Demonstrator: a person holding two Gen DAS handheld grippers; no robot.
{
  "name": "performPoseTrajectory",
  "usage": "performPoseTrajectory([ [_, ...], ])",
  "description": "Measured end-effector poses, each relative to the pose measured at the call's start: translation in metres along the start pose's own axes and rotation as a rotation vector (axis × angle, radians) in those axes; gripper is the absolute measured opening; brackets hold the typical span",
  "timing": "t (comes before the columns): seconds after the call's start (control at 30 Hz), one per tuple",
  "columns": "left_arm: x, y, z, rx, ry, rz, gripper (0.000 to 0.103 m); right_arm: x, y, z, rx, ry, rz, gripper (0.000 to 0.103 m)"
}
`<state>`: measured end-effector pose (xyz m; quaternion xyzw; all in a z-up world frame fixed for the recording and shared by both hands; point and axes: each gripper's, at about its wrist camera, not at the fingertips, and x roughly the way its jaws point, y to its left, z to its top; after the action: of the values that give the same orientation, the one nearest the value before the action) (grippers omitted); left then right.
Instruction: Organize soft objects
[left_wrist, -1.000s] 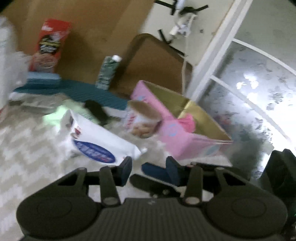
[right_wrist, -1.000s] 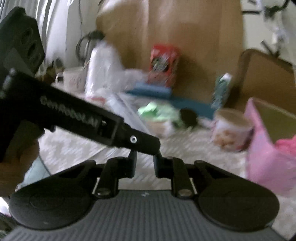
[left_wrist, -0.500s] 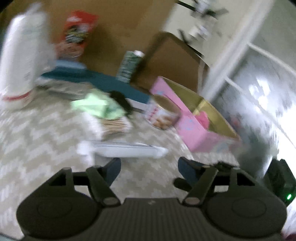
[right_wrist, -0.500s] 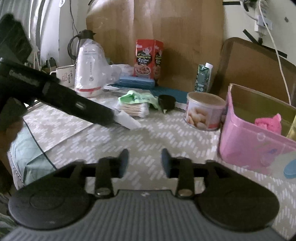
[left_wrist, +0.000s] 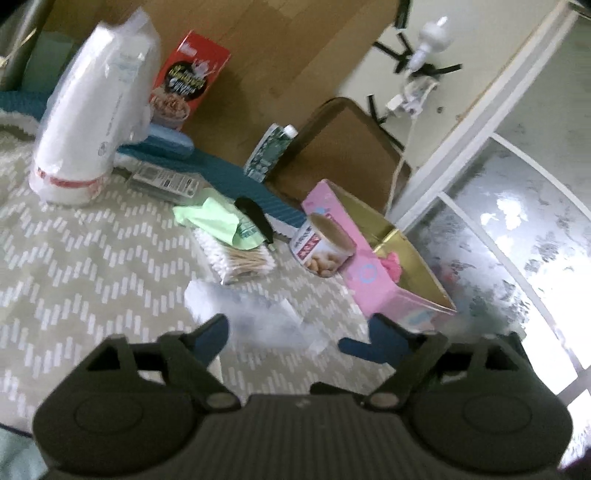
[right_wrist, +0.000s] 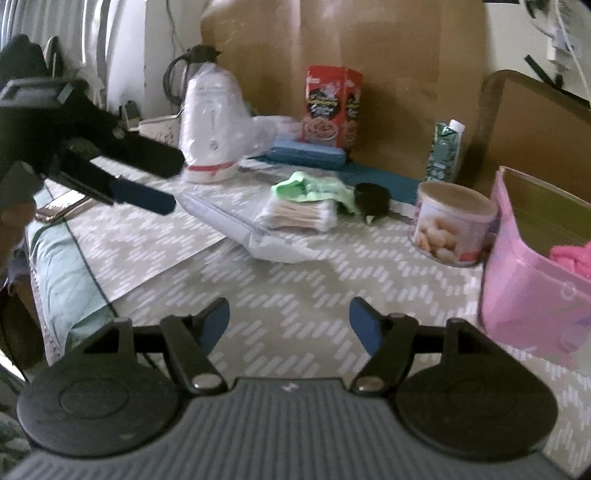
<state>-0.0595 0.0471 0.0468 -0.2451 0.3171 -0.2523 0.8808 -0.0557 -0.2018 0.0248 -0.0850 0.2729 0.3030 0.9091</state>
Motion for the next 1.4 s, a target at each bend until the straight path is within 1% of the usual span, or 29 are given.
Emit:
performPoseTrajectory([
  [0.07, -0.010, 0.000, -0.003, 0.032, 0.009, -0.018, 0.089, 0.001, 0.000, 0.000, 0.006, 0.022, 0.018, 0.074],
  [0.13, -0.016, -0.001, -0.008, 0.053, 0.019, -0.011, 0.090, 0.000, 0.000, -0.002, 0.011, 0.041, 0.035, 0.075],
  [0.23, -0.015, 0.009, -0.014, 0.033, 0.036, 0.006, 0.092, 0.000, 0.002, -0.003, 0.022, 0.057, 0.057, 0.076],
  [0.3, -0.007, 0.020, -0.013, -0.014, 0.050, 0.044, 0.092, 0.001, 0.003, -0.002, 0.021, 0.056, 0.061, 0.081],
  [0.4, 0.007, 0.031, -0.005, -0.058, 0.051, 0.077, 0.092, 0.010, 0.006, 0.005, 0.000, 0.064, 0.037, 0.082],
  [0.43, 0.013, 0.032, -0.001, -0.058, 0.050, 0.081, 0.093, 0.013, 0.008, 0.008, -0.010, 0.066, 0.034, 0.083],
  [0.5, 0.026, 0.031, 0.004, -0.032, 0.053, 0.094, 0.100, 0.022, 0.010, 0.014, -0.038, 0.067, 0.038, 0.085],
  [0.57, 0.042, 0.032, 0.006, -0.003, 0.073, 0.126, 0.099, 0.032, 0.014, 0.020, -0.071, 0.073, 0.038, 0.085],
  [0.6, 0.052, 0.034, 0.006, 0.002, 0.090, 0.128, 0.097, 0.036, 0.014, 0.022, -0.076, 0.070, 0.045, 0.086],
  [0.63, 0.055, 0.032, 0.005, 0.028, 0.071, 0.122, 0.094, 0.042, 0.015, 0.025, -0.070, 0.067, 0.061, 0.086],
  [0.67, 0.060, 0.029, 0.004, 0.042, 0.082, 0.113, 0.082, 0.047, 0.014, 0.027, -0.050, 0.067, 0.077, 0.085],
  [0.7, 0.062, 0.025, 0.003, 0.044, 0.099, 0.106, 0.077, 0.051, 0.014, 0.029, -0.024, 0.062, 0.091, 0.084],
  [0.77, 0.063, 0.018, 0.000, 0.075, 0.099, 0.139, 0.077, 0.055, 0.022, 0.031, -0.030, 0.043, 0.093, 0.079],
  [0.83, 0.061, 0.014, -0.003, 0.088, 0.101, 0.147, 0.075, 0.054, 0.030, 0.029, -0.053, 0.023, 0.067, 0.078],
  [0.87, 0.059, 0.014, -0.004, 0.087, 0.102, 0.144, 0.073, 0.053, 0.030, 0.028, -0.053, 0.019, 0.065, 0.078],
  [0.97, 0.053, 0.007, -0.005, 0.077, 0.092, 0.118, 0.073, 0.044, 0.028, 0.025, -0.031, 0.000, 0.059, 0.077],
  [1.1, 0.051, -0.012, 0.000, 0.125, 0.063, 0.108, 0.073, 0.031, 0.026, 0.026, -0.013, -0.037, 0.035, 0.076],
  [1.23, 0.054, -0.036, 0.012, 0.177, 0.047, 0.078, 0.073, 0.016, 0.022, 0.026, -0.018, -0.081, -0.016, 0.076],
  [1.4, 0.075, -0.078, 0.032, 0.271, 0.040, 0.040, 0.073, -0.005, 0.003, 0.030, -0.013, -0.151, -0.108, 0.076],
])
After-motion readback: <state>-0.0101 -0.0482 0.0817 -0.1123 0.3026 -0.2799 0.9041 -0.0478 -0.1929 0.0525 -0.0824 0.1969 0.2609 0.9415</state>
